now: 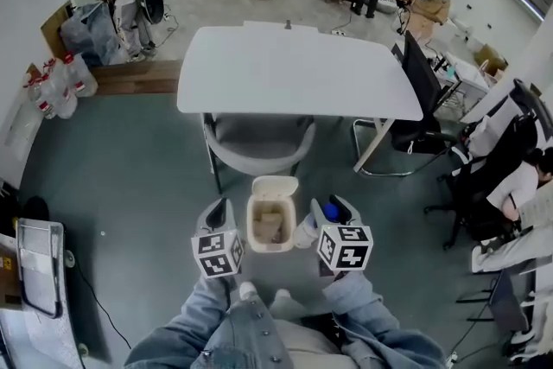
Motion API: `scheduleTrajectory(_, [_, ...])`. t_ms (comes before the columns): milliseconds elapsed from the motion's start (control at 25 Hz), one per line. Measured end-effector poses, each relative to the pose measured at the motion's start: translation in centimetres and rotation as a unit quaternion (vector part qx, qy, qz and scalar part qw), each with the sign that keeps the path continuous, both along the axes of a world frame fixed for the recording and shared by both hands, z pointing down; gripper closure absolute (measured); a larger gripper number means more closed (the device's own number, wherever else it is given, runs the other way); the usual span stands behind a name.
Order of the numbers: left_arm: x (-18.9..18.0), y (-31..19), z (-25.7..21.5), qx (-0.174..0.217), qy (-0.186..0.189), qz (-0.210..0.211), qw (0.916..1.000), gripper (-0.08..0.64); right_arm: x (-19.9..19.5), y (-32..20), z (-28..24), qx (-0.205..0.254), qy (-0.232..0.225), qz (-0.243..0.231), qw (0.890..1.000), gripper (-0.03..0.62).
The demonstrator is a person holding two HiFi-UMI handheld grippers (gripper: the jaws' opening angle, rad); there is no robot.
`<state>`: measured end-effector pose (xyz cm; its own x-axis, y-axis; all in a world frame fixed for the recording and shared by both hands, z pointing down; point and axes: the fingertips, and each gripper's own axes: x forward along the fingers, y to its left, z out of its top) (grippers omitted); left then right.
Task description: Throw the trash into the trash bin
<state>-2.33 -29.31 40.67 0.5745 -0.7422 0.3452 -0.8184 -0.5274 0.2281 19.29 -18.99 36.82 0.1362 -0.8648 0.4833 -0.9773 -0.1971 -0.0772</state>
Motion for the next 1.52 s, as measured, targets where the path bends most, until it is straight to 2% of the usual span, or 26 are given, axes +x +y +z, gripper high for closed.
scheduleTrajectory(200, [1.2, -0.7, 0.6, -0.002, -0.008, 0.008, 0.9999, 0.551, 1.4, -1.6, 0.9, -0.009, -0.006, 0.002, 1.0, 0.41])
scheduleTrajectory(440, [1.4, -1.3, 0.9, -0.007, -0.012, -0.003, 0.9999, 0.551, 1.6, -3.4, 0.9, -0.015, 0.005, -0.025, 1.0, 0.41])
scheduleTrajectory(720, [1.5, -0.4, 4.6, -0.033, -0.04, -0.003, 0.9987, 0.551, 2.6, -5.1, 2.9, -0.027, 0.016, -0.051, 0.998, 0.41])
scheduleTrajectory(1000, [1.7, 0.1, 9.0, -0.051, -0.06, 0.004, 0.9969, 0.551, 3.9, -5.3, 8.1, -0.043, 0.014, -0.073, 0.996, 0.41])
scheduleTrajectory(1160, [1.4, 1.0, 12.7, -0.067, -0.069, -0.008, 0.9953, 0.551, 4.4, -5.0, 11.6, -0.042, 0.024, -0.088, 0.995, 0.41])
scheduleTrajectory(1520, [1.2, 2.9, 26.0, -0.118, -0.085, -0.025, 0.9891, 0.551, 4.0, -3.3, 23.5, -0.064, 0.037, -0.122, 0.99, 0.41])
